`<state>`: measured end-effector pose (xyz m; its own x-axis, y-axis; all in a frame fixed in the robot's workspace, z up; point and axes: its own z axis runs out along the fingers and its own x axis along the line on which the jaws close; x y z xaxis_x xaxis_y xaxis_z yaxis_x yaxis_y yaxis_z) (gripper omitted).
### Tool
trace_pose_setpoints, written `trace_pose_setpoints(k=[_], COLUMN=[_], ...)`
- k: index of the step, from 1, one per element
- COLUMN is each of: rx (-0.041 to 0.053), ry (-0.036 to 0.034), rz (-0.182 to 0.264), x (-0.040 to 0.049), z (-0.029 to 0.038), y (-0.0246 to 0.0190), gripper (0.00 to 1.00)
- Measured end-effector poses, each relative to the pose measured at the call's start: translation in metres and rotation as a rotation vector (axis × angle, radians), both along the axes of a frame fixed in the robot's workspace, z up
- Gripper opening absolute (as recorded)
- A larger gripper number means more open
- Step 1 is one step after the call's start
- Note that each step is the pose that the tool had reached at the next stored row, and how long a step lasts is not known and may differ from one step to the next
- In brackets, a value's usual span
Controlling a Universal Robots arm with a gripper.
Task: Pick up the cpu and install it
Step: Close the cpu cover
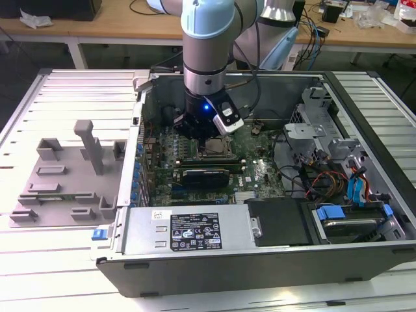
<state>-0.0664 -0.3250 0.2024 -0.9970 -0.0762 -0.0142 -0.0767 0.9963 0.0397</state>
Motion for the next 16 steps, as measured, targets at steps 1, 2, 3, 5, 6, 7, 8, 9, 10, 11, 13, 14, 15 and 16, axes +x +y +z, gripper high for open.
trace_pose_setpoints(k=[1,2,3,5,6,7,8,9,10,11,13,14,15,16], rx=[0.0002,0.0004,0.0001,-0.0001,0.0,0.0001,0.0004,0.0007,0.0002,0.0001,0.0,0.0,0.0001,0.0], ry=[-0.0001,0.0,0.0,-0.0001,0.0,0.0,-0.0002,-0.0004,-0.0001,0.0,0.0001,0.0,-0.0001,-0.0007], rz=[0.0,0.0,0.0,0.0,0.0,0.0,0.0,0.0,0.0,0.0,0.0,0.0,0.0,0.0], x=[0.0,0.0001,0.0,-0.0001,-0.0001,-0.0001,-0.0001,-0.0001,-0.0001,-0.0001,-0.0001,-0.0001,-0.0001,0.0], z=[0.0002,0.0003,0.0003,0.0003,0.0004,0.0007,0.0015,0.0023,0.0035,0.0048,0.0102,0.011,0.011,0.011], y=[0.0,-0.0001,-0.0011,-0.0014,-0.0014,-0.0014,-0.0014,-0.0013,-0.0014,-0.0014,-0.0014,-0.0014,-0.0014,-0.0014], gripper=[0.11,0.11,0.11,0.11,0.11,0.11,0.11,0.11,0.11,0.11,0.11,0.11,0.11,0.11])
